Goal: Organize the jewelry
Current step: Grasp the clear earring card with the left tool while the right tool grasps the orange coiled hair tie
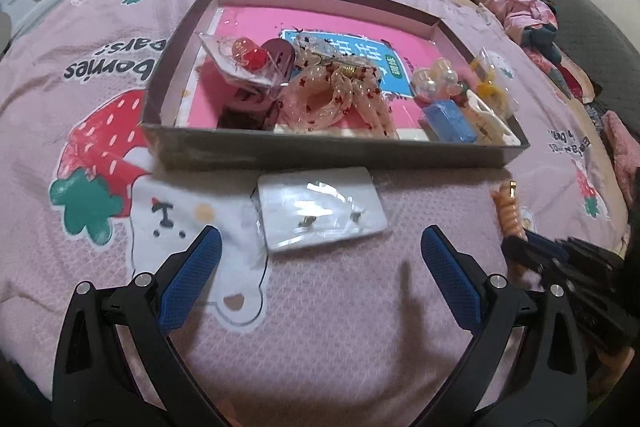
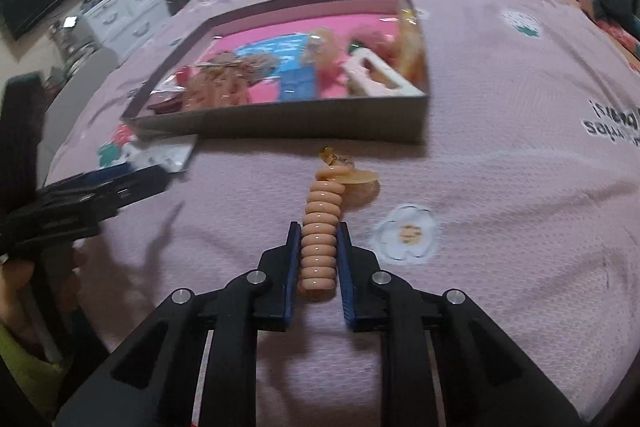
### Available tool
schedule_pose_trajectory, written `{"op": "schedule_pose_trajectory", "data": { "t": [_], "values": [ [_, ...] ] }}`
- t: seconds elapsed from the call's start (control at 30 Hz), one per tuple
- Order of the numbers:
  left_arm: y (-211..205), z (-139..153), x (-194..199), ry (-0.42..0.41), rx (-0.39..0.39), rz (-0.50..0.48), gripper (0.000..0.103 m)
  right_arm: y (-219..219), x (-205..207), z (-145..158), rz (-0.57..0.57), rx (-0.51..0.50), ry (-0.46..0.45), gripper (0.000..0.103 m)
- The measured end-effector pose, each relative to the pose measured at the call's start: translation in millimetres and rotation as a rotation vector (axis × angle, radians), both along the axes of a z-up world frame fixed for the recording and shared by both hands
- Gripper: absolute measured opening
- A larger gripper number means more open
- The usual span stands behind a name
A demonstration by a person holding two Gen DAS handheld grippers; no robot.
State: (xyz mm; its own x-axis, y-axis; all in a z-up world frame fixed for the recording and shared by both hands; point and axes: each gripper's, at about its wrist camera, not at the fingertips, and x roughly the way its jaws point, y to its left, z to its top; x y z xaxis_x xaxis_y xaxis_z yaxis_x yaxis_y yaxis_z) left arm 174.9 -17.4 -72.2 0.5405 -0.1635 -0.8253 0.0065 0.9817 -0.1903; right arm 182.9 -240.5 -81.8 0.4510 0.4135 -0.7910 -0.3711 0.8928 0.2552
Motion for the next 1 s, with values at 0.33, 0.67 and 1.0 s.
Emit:
{"op": "schedule_pose_trajectory", "data": {
  "t": [0.33, 0.67, 1.0],
  "values": [
    [-1, 1, 3, -0.02, 0.043, -0.01, 0.055, 9, -10, 19, 0.056, 0.053, -0.031, 0.017],
    [35, 36, -30, -0.089, -0.005, 0.028, 0.055, 27, -24, 43, 0.135, 0.087, -0.081, 0.017],
    [58, 76, -45, -0.187, -0.006, 0.079, 0.055, 49, -33, 67, 0.19, 0.113, -0.136, 0.017]
  ]
}}
